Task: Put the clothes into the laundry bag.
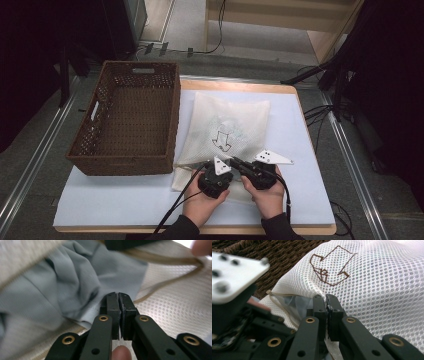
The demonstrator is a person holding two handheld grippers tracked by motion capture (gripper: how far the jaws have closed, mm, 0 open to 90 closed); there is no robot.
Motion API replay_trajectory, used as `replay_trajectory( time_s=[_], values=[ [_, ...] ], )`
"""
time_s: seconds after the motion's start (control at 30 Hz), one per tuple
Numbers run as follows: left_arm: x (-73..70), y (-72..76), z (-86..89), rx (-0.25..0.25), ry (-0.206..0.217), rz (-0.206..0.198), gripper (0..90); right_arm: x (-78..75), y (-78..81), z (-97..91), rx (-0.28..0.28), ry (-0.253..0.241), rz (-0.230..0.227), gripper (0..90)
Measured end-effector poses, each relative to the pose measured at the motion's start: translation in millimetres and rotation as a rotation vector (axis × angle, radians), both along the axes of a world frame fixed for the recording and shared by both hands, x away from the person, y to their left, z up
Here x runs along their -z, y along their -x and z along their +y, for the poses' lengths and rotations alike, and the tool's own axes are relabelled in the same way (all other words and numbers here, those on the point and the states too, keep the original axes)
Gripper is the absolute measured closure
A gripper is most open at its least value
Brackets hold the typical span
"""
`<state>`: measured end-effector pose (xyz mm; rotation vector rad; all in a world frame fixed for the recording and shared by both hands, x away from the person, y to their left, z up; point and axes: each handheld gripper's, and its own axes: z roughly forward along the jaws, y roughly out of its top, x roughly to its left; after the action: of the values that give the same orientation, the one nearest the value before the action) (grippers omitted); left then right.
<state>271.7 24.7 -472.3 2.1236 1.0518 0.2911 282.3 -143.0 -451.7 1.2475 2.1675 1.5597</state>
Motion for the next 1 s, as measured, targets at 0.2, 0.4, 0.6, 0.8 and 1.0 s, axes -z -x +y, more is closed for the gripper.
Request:
replay_trajectory(
  time_s=[0.2,0.4,0.6,0.8,1.0],
  values=[
    [-4.2,-10.9,-3.0,-0.035,-0.008,-0.01,89.8,0.4,-0.1,0.3,-0.001,0.01,-0.005,88.2],
    [-13.9,-14.3,5.1,-0.056,0.02,-0.02,85.8,1.1,-0.8,-0.9,0.004,0.014,-0.002,88.2],
    [-5.4,-9.9,-7.9,0.029,0.015,-0.023,83.4,1.2,-0.9,0.3,0.003,0.017,-0.007,88.2],
    [-3.5,-19.3,-6.6,-0.003,0.017,-0.008,86.1,1.5,-0.5,-0.1,0.003,0.018,-0.001,88.2],
    [2.8,-26.6,-3.4,-0.026,0.041,0.008,90.0,1.5,-0.7,-0.6,0.002,0.018,0.0,88.2]
  ],
)
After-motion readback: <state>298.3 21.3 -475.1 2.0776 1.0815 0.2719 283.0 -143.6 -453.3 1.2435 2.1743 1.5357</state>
